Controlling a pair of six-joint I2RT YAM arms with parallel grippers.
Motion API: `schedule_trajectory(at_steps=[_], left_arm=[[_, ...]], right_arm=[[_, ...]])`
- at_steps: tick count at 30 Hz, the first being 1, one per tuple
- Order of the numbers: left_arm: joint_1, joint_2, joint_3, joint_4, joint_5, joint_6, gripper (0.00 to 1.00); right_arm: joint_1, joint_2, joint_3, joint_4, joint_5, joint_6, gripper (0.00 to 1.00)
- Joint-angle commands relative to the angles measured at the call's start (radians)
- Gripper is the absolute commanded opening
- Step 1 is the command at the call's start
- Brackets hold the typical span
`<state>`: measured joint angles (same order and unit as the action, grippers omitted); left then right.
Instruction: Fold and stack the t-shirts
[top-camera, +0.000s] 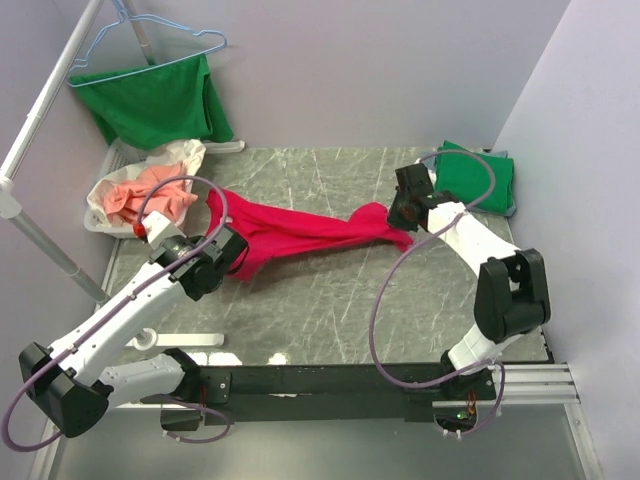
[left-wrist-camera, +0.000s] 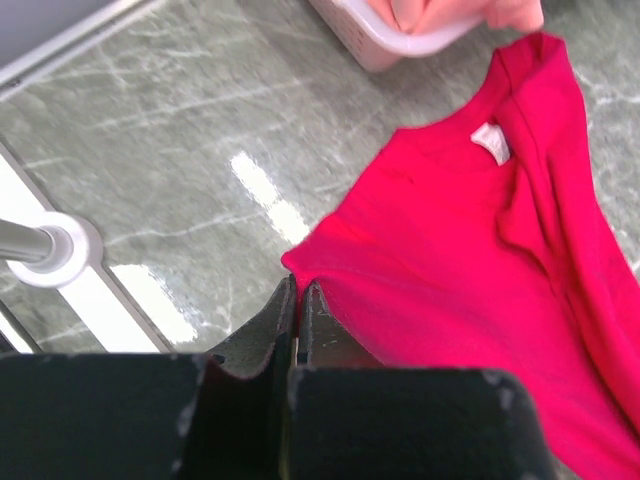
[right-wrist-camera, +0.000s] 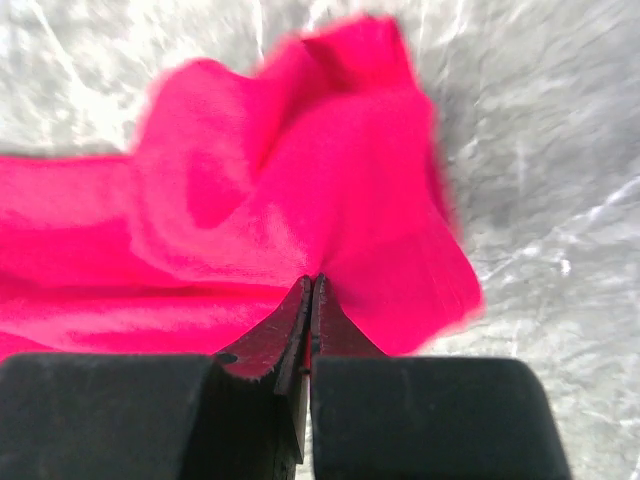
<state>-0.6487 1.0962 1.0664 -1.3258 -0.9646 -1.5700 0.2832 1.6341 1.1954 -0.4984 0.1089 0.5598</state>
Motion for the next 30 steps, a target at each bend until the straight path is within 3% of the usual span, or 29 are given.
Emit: schedule_trajectory(at_steps=[1,13,22,30], left_arm=[[0.026,-0.033,0.044,-0.044,-0.065,0.047,0.01],[0.07,-0.05,0.058,-0.042,-0.065,0.087,0.01],[0.072,-0.044,0.027,-0.041,-0.022,0.087,0.01],[0.07,-0.052,-0.006,0.03,0.041,0.146,0.01]], right_arm=[[0.001,-0.057,0.052,-0.046,0.081,-0.014,0.0],[-0.003,-0.007,0.114,-0.019,0.13,-0.015,0.0],[-0.019,0.297,0.392,0.018,0.167,-0.005,0.0],[-0.045,0.455,0.595,0.027,0.126,-0.026,0.01]])
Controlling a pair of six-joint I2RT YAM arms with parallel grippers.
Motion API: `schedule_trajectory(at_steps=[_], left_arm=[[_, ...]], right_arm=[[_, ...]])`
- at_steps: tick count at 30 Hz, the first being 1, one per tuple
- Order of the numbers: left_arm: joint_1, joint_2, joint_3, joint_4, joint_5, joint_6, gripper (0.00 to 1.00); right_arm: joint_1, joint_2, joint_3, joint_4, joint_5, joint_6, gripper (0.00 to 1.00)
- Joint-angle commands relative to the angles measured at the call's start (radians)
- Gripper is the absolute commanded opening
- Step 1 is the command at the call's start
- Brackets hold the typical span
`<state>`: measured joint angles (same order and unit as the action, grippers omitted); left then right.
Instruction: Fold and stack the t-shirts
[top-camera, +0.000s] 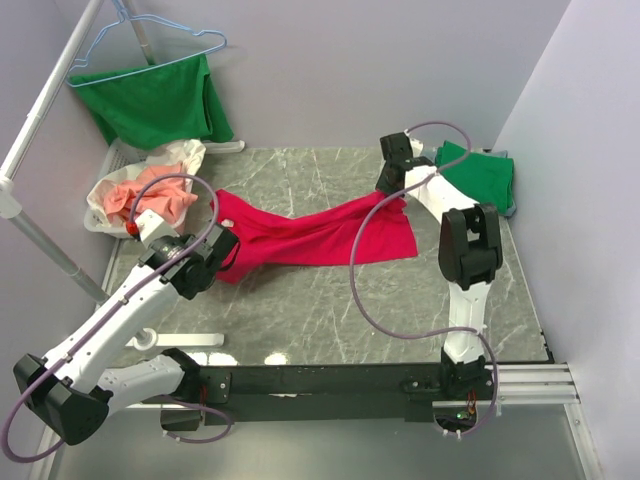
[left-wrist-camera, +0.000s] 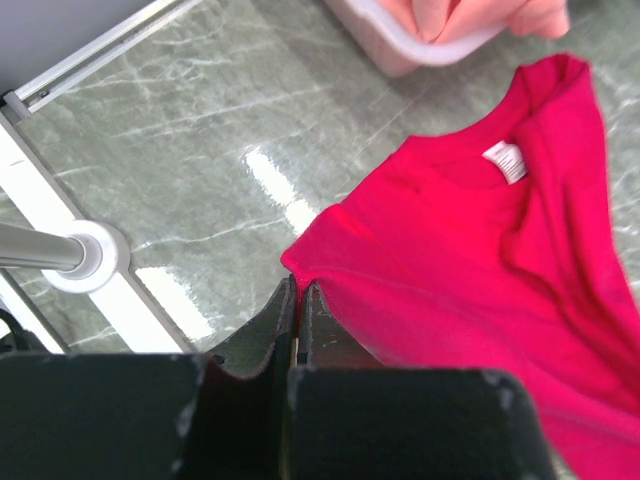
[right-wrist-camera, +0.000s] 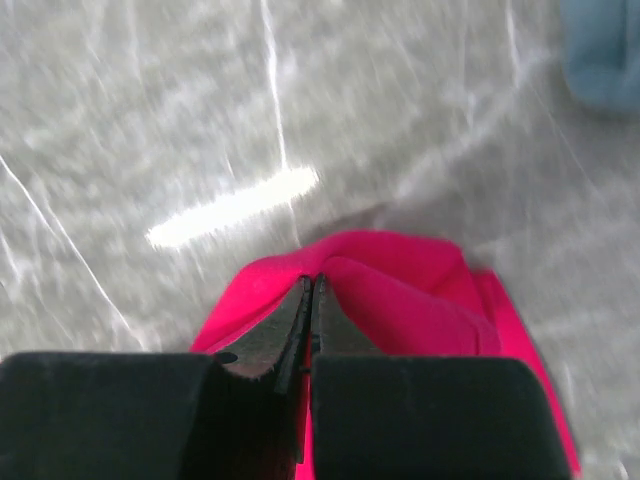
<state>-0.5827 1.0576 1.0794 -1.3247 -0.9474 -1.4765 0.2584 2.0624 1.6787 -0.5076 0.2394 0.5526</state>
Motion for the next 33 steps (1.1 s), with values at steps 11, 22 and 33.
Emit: schedule_trajectory(at_steps=[11,22,33], left_arm=[[0.004,-0.004,-0.026,0.074,0.036,0.099,0.01],[0.004,0.01,-0.033,0.113,0.038,0.123,0.01],[0.006,-0.005,-0.047,0.122,0.047,0.127,0.01]], right_arm=[[-0.077,-0.033,0.168,0.009,0.084,-0.036,0.64],[-0.125,-0.298,-0.318,-0.002,-0.038,0.006,0.62],[-0.148,-0.361,-0.53,0.024,-0.091,0.029,0.57]])
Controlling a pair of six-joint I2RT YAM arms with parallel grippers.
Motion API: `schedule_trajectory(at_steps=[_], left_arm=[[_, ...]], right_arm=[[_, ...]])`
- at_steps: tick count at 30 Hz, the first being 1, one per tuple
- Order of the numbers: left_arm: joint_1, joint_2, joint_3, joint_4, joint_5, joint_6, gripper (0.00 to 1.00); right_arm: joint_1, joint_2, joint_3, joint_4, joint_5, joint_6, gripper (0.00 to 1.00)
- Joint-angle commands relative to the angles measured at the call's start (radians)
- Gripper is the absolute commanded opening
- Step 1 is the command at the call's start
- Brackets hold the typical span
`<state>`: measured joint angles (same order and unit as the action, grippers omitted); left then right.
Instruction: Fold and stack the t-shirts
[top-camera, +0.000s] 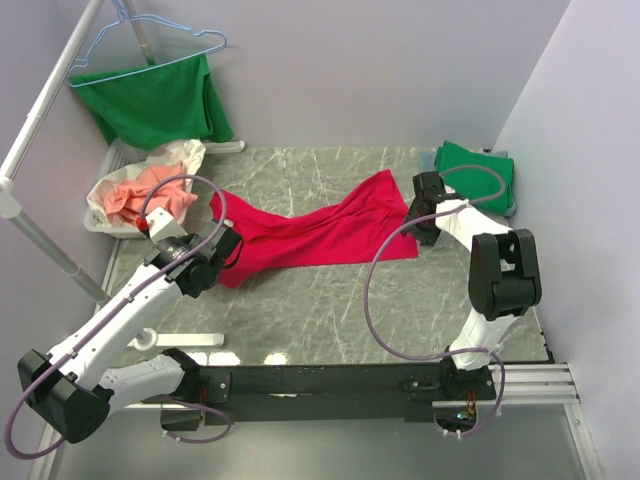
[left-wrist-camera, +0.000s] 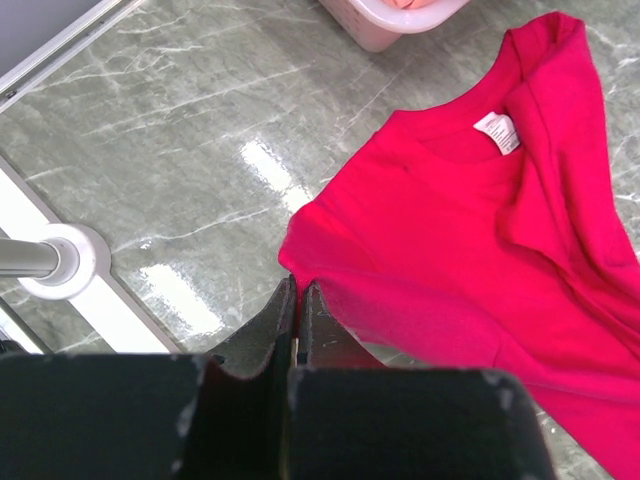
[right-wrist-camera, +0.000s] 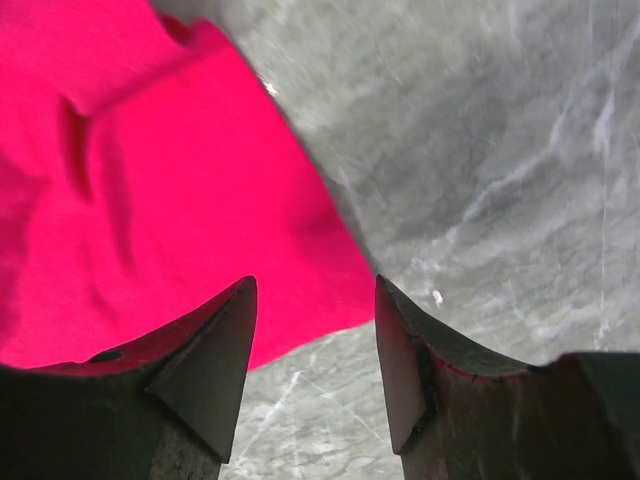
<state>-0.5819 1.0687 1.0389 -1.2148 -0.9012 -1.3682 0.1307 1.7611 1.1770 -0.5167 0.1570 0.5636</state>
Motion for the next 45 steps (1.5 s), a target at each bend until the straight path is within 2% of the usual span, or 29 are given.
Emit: schedule_trajectory(at_steps=[1,16,21,25,26,29,32,37,42,45], left_arm=[[0.004,-0.018,-0.01,0.015,0.002,0.018,0.01],[0.004,0.002,-0.008,0.015,0.004,0.015,0.01],[0.004,0.007,-0.002,0.012,0.001,0.014,0.01],[0.005,0.004,-0.003,0.009,-0.001,0.012,0.01],[0.004,0.004,-0.004,0.009,-0.002,0.012,0.01],[0.004,0.002,-0.002,0.001,-0.005,0.009,0.01],[0.004,0.002,0.007,-0.008,-0.011,0.009,0.01],[0.004,0.008,0.064,-0.037,-0.047,0.012,0.01],[0.005,0.02,0.216,-0.036,-0.106,0.046,0.01],[0.004,0.022,0.317,0.015,-0.137,0.136,0.01]], right_arm=[[-0.022,-0.061,-0.036,0.037,-0.013,0.018,0.57],[-0.048,-0.045,-0.129,0.078,-0.063,0.027,0.52],[-0.049,-0.028,-0.155,0.099,-0.097,0.03,0.47],[-0.052,0.0,-0.162,0.116,-0.128,0.03,0.29],[-0.051,0.003,-0.159,0.113,-0.125,0.032,0.17],[-0.051,0.003,-0.151,0.103,-0.122,0.029,0.0],[-0.051,-0.015,-0.149,0.095,-0.113,0.028,0.0],[-0.051,-0.144,-0.157,0.063,-0.086,0.019,0.0],[-0.051,-0.345,-0.137,0.0,-0.063,0.015,0.0],[-0.052,-0.458,-0.108,-0.031,-0.062,0.009,0.0]])
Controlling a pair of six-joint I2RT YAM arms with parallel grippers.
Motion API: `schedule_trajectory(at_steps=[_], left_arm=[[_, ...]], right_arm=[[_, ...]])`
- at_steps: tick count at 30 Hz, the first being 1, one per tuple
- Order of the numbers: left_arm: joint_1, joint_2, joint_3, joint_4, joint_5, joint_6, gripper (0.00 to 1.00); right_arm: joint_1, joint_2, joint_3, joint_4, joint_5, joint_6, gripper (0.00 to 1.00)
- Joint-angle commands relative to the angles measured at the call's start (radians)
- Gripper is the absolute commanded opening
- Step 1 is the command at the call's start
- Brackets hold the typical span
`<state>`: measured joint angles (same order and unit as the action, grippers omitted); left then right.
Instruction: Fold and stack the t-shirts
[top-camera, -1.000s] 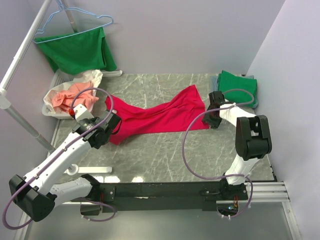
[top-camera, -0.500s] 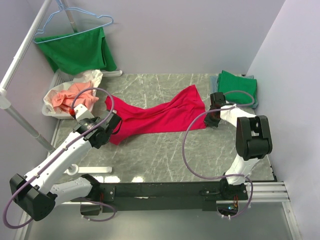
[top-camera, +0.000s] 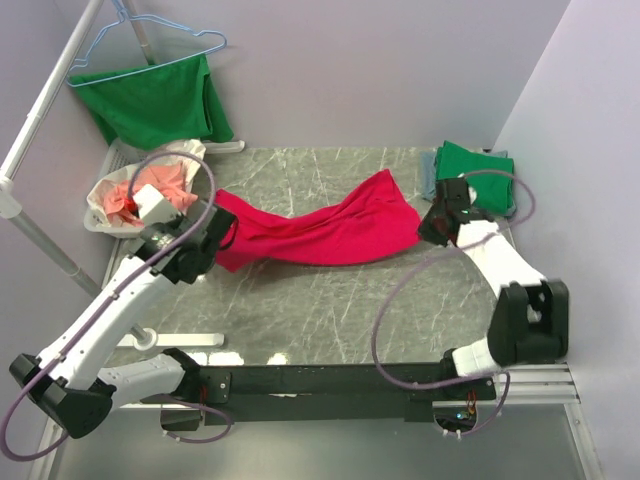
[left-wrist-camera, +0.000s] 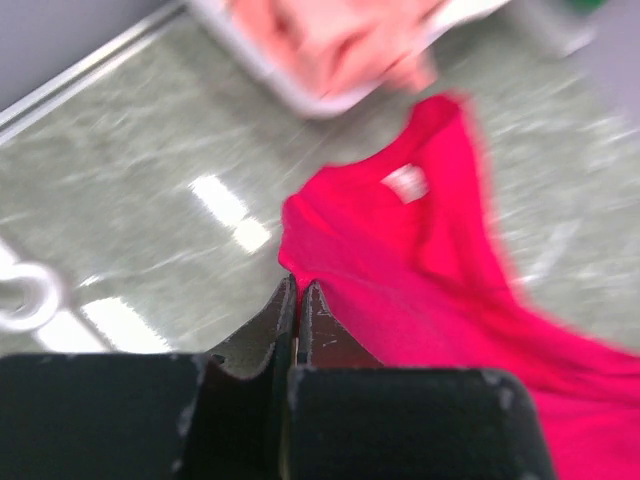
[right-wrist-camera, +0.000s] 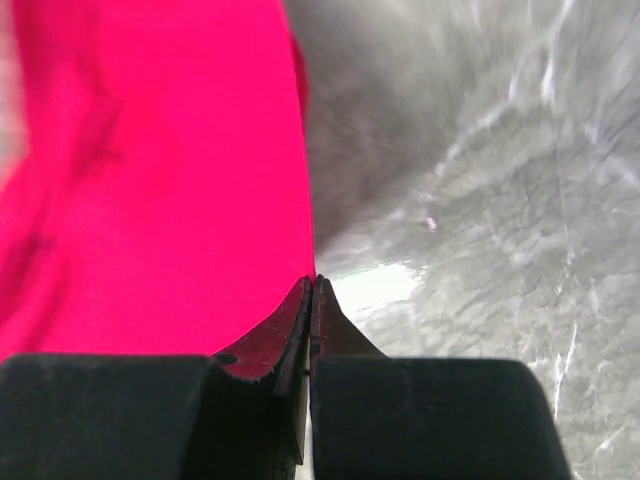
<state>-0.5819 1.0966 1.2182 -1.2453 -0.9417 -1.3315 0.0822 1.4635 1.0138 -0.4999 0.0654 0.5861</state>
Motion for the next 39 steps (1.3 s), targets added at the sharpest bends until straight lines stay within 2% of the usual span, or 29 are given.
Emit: schedule_trajectory(at_steps=[1,6,7,9,10,11,13,19,25,32,36,39], left_arm=[[0.004,-0.007,0.161,0.084,-0.103,0.145,0.01],[0.005,-0.033,0.268,0.255,-0.129,0.319,0.01],[0.005,-0.043,0.274,0.298,-0.128,0.404,0.01],[0.004,-0.078,0.274,0.47,-0.114,0.51,0.01],[0.004,-0.09,0.271,0.525,-0.105,0.613,0.01],[0.004,-0.101,0.268,0.649,-0.092,0.664,0.01],[0.004,-0.135,0.267,0.763,-0.042,0.797,0.01],[0.004,-0.167,0.333,0.975,0.067,0.983,0.01],[0.005,-0.214,0.379,1.098,0.185,1.051,0.01],[0.005,-0.288,0.409,1.146,0.326,1.049,0.01],[0.005,-0.29,0.409,1.185,0.345,1.051,0.01],[0.005,-0.233,0.432,1.23,0.318,1.083,0.01]], right_arm=[[-0.004,-0.187,0.065,-0.057,0.031,-0.014,0.0],[-0.007,-0.343,0.129,-0.094,0.025,-0.034,0.0],[-0.007,-0.362,0.138,-0.098,0.027,-0.037,0.0],[-0.01,-0.426,0.158,-0.095,0.028,-0.045,0.0],[-0.009,-0.448,0.161,-0.092,0.03,-0.042,0.0],[-0.009,-0.488,0.167,-0.091,0.03,-0.042,0.0],[-0.01,-0.526,0.173,-0.08,0.024,-0.042,0.0],[-0.009,-0.641,0.215,-0.083,0.024,-0.054,0.0],[-0.01,-0.759,0.218,-0.086,0.033,-0.068,0.0],[-0.009,-0.886,0.227,-0.103,0.027,-0.074,0.0],[-0.007,-0.914,0.229,-0.08,0.031,-0.071,0.0],[-0.007,-0.878,0.236,-0.042,0.039,-0.068,0.0]])
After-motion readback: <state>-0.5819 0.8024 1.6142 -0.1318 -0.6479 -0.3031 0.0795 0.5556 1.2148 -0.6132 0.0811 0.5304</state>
